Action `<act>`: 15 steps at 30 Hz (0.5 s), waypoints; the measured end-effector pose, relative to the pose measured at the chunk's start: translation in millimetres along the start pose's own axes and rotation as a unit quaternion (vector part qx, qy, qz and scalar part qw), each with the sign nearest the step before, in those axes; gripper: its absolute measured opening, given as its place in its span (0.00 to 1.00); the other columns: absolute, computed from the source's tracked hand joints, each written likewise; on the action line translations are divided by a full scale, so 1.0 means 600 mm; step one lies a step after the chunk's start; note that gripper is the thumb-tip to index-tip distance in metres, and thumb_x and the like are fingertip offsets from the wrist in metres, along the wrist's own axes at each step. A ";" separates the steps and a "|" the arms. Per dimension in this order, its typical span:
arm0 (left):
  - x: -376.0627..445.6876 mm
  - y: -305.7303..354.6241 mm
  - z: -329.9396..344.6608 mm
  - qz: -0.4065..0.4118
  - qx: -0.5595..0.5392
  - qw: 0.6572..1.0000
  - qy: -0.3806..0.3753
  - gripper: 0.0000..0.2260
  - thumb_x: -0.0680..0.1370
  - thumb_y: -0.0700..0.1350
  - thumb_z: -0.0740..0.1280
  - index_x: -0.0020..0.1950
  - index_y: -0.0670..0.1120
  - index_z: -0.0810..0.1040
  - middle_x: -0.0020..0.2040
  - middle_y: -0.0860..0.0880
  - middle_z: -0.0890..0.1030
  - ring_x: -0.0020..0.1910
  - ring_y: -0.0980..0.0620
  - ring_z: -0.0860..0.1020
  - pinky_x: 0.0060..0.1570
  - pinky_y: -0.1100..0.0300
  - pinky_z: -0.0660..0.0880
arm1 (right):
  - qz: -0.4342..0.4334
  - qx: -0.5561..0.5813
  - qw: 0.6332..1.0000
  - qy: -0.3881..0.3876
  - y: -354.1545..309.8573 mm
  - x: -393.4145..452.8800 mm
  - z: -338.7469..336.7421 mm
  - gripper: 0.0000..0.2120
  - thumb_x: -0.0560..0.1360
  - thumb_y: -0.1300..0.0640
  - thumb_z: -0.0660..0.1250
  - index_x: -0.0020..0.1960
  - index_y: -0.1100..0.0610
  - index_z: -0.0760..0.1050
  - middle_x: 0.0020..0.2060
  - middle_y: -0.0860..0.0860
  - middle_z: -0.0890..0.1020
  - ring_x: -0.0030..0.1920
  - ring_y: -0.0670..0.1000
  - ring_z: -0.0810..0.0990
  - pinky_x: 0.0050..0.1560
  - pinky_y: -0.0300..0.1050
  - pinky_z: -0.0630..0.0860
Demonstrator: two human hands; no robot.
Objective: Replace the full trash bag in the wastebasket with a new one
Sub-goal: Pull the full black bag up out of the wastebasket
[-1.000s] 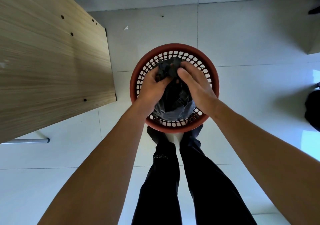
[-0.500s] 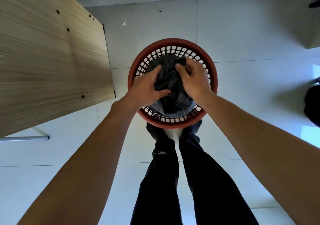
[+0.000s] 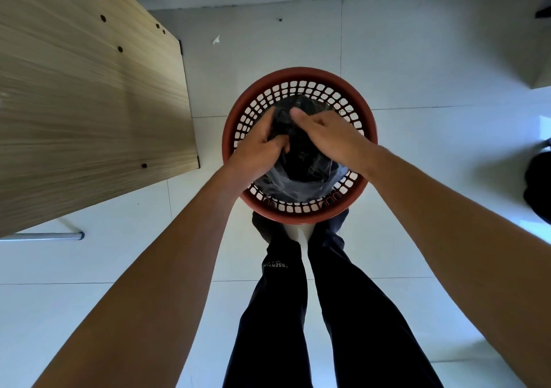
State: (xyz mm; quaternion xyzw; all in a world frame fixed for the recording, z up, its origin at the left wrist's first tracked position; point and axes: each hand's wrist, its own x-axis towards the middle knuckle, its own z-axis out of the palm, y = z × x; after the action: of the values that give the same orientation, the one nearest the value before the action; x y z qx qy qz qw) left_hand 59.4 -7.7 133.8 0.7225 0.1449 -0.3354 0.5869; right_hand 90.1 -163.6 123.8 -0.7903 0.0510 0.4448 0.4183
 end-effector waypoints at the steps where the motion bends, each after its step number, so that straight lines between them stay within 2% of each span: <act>1: 0.000 -0.001 -0.002 0.002 -0.007 1.000 -0.004 0.16 0.80 0.37 0.60 0.62 0.55 0.71 0.49 0.56 0.79 0.53 0.59 0.77 0.51 0.65 0.75 | 0.003 0.022 0.998 -0.058 -0.003 -0.005 -0.005 0.20 0.78 0.38 0.60 0.47 0.53 0.81 0.42 0.50 0.85 0.43 0.48 0.84 0.48 0.42 0.79; 3: -0.001 -0.004 -0.004 0.001 -0.003 1.000 -0.005 0.16 0.80 0.39 0.61 0.61 0.59 0.71 0.55 0.57 0.79 0.58 0.59 0.76 0.59 0.59 0.75 | 0.005 0.026 0.992 -0.127 -0.002 -0.008 -0.015 0.10 0.76 0.47 0.69 0.52 0.51 0.80 0.46 0.47 0.85 0.47 0.45 0.84 0.50 0.39 0.78; 4: -0.001 -0.005 -0.004 -0.001 0.003 1.000 0.001 0.17 0.80 0.38 0.62 0.60 0.61 0.71 0.56 0.58 0.78 0.60 0.58 0.75 0.62 0.57 0.73 | 0.006 0.010 0.990 -0.140 -0.001 -0.008 -0.019 0.07 0.74 0.53 0.71 0.53 0.50 0.80 0.46 0.47 0.85 0.47 0.45 0.83 0.49 0.38 0.77; 7: 0.002 -0.009 -0.004 -0.014 -0.014 1.000 0.016 0.18 0.79 0.38 0.63 0.64 0.58 0.72 0.59 0.55 0.79 0.61 0.57 0.75 0.64 0.55 0.73 | 0.006 -0.049 0.988 -0.149 -0.002 -0.007 -0.020 0.14 0.73 0.68 0.67 0.49 0.49 0.79 0.44 0.50 0.84 0.46 0.47 0.83 0.44 0.37 0.77; 9: 0.003 -0.007 -0.005 -0.030 -0.035 0.999 0.014 0.17 0.79 0.38 0.63 0.65 0.54 0.72 0.59 0.54 0.80 0.59 0.57 0.77 0.62 0.57 0.74 | -0.001 -0.056 0.990 -0.132 -0.007 -0.009 -0.017 0.16 0.74 0.71 0.61 0.43 0.50 0.77 0.40 0.52 0.83 0.44 0.48 0.82 0.40 0.37 0.76; 12: 0.005 -0.001 -0.007 -0.067 -0.087 0.994 0.025 0.15 0.79 0.37 0.64 0.65 0.50 0.74 0.56 0.52 0.81 0.57 0.55 0.79 0.57 0.59 0.76 | -0.019 -0.046 0.994 -0.097 -0.007 -0.007 -0.008 0.13 0.74 0.67 0.65 0.41 0.49 0.77 0.39 0.50 0.83 0.42 0.47 0.83 0.43 0.41 0.79; 14: 0.005 0.002 -0.008 -0.101 -0.139 0.985 0.029 0.14 0.79 0.40 0.65 0.65 0.47 0.75 0.56 0.48 0.82 0.56 0.51 0.81 0.54 0.58 0.77 | -0.032 -0.056 0.997 -0.047 0.006 -0.001 0.002 0.01 0.74 0.53 0.69 0.45 0.48 0.79 0.41 0.47 0.84 0.45 0.47 0.83 0.52 0.50 0.81; 15: 0.006 0.002 -0.009 -0.112 -0.168 0.979 0.033 0.13 0.79 0.43 0.66 0.64 0.46 0.75 0.56 0.47 0.83 0.56 0.49 0.81 0.55 0.57 0.78 | -0.042 -0.074 0.996 -0.012 0.012 0.000 0.009 0.07 0.73 0.45 0.67 0.47 0.47 0.79 0.42 0.44 0.84 0.47 0.47 0.83 0.55 0.54 0.79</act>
State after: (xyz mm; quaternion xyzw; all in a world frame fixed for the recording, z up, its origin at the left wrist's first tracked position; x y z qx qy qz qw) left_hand 64.4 -3.5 132.5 0.6034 0.2987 -0.3463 0.6533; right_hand 83.2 -164.6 118.1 -0.8152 -0.0197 0.4386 0.3777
